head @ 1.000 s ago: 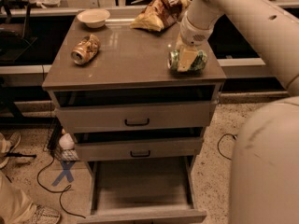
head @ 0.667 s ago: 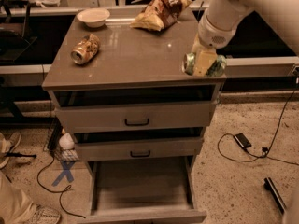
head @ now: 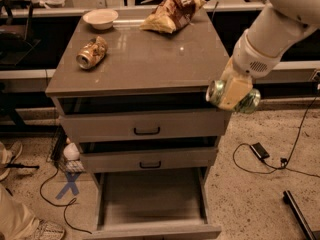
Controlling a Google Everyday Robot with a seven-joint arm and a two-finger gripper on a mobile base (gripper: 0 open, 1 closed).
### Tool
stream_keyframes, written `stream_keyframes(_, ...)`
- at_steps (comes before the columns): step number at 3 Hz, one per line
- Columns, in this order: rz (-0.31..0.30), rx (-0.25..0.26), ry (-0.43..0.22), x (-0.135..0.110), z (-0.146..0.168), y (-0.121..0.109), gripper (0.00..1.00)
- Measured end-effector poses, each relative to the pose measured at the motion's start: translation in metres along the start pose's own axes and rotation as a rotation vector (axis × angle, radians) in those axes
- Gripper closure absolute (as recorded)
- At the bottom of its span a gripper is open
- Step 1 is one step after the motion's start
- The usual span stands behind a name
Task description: Place green can into bottom drawer
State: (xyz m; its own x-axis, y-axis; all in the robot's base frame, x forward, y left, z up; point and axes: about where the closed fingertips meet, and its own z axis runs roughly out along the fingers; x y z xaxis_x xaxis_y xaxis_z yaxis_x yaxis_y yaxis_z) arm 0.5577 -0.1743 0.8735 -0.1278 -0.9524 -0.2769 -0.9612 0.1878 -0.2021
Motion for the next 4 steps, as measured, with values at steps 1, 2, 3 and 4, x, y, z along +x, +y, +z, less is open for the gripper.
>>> stream_keyframes(1, 0.016, -0.021, -0.027, -0.002, 0.001, 0.009, 1.00)
stream_keyframes(2, 0.015, -0.020, -0.026, -0.002, 0.001, 0.009, 1.00)
stream_keyframes(3, 0.067, -0.088, -0.057, -0.001, 0.033, 0.031, 1.00)
stream_keyframes(4, 0.214, -0.211, -0.156, -0.008, 0.098, 0.080, 1.00)
